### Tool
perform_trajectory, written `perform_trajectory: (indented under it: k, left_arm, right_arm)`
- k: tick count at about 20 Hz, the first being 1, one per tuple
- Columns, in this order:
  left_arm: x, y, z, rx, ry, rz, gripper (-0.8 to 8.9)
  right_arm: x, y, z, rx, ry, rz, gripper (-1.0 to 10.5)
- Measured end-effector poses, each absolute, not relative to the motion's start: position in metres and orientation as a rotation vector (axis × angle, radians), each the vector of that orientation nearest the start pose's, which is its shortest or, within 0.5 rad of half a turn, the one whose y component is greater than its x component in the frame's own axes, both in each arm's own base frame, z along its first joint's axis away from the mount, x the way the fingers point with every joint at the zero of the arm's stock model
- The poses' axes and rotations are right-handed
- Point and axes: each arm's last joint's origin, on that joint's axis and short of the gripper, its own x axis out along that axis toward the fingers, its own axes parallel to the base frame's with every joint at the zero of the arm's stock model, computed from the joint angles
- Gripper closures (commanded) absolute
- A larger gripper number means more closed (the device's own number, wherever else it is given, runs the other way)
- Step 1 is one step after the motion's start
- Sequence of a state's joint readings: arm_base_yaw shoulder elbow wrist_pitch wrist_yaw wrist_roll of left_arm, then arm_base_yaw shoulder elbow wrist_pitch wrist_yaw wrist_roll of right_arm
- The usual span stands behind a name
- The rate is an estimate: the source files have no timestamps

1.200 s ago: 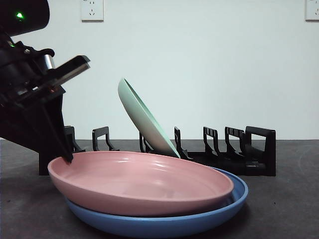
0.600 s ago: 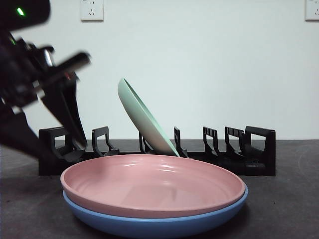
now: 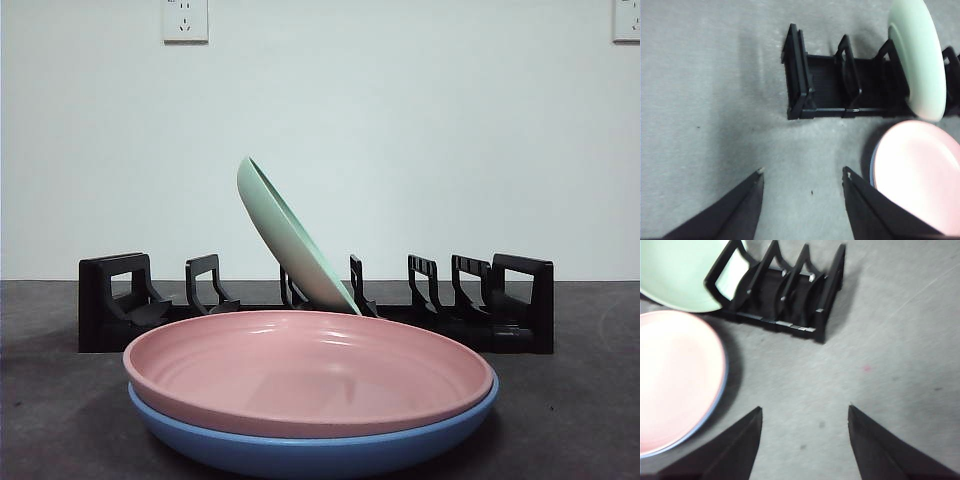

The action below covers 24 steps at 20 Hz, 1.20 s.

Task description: Place the plate

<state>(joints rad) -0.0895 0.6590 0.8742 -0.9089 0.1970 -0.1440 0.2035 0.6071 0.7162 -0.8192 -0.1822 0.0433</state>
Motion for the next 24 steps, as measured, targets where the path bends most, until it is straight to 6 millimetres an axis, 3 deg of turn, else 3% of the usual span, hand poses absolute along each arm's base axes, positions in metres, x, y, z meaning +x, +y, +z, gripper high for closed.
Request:
perform_trajectory:
  k: [2, 5, 9, 11, 18, 24]
  left_arm:
    - [0.102, -0.015, 0.317, -0.152, 0.681, -0.235, 5.62]
    - [0.099, -0.014, 0.317, -0.143, 0.68, -0.227, 5.63]
    - [0.101, -0.014, 0.317, -0.14, 0.685, -0.219, 5.63]
    - [0.1, -0.014, 0.317, -0.14, 0.686, -0.218, 5.63]
    - [0.1, -0.014, 0.316, -0.14, 0.691, -0.218, 5.63]
    - [0.1, -0.014, 0.316, -0.14, 0.691, -0.218, 5.63]
  right_arm:
    - [0.119, 0.032, 0.276, 0.065, 0.775, 0.394, 6.8]
    - [0.147, 0.045, 0.295, 0.12, 0.835, 0.466, 6.8]
    - [0.201, 0.082, 0.332, 0.21, 0.897, 0.63, 6.8]
    - [0.229, 0.107, 0.338, 0.211, 0.939, 0.688, 6.8]
    - [0.302, 0.197, 0.329, 0.147, 1.025, 0.809, 6.8]
    - [0.33, 0.242, 0.323, 0.139, 1.028, 0.866, 6.8]
